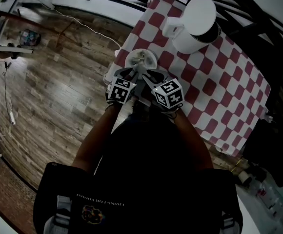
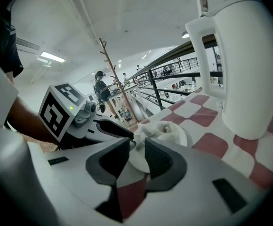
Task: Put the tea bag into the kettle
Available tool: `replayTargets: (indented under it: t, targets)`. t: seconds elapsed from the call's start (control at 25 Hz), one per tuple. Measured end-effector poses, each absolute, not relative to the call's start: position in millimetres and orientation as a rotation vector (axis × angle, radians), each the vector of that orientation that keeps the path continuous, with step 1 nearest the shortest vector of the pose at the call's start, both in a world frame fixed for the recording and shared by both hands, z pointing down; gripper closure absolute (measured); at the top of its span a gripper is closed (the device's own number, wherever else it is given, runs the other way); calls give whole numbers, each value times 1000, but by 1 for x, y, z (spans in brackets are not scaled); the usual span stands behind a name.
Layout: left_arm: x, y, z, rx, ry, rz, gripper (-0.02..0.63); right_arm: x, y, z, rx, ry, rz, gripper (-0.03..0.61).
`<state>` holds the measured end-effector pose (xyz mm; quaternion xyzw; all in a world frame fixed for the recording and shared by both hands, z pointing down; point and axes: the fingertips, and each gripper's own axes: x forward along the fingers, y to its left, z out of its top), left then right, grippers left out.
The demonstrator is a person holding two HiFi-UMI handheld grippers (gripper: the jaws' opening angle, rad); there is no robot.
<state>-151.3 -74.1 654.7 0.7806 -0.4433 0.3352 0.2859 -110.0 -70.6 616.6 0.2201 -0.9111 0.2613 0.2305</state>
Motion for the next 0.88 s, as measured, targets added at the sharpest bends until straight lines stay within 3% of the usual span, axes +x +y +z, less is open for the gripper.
replayTargets:
  t: [0.36,0.4,0.44,0.88]
  targets:
    - [-154,-78,662,2070,-1215,936,515,-102,-74,619,631,-2492,730,488]
    - [-156,-80,661,2077,-1230,953,591,-101,-74,619,635,-2491,730,488]
    - [-158,-81,659,2085,-1245,963,607,-100,-75,619,638,-2491,730,488]
    - [-161,-80,645,2095,-1277,914,611,-100,-77,618,653,-2492,723,488]
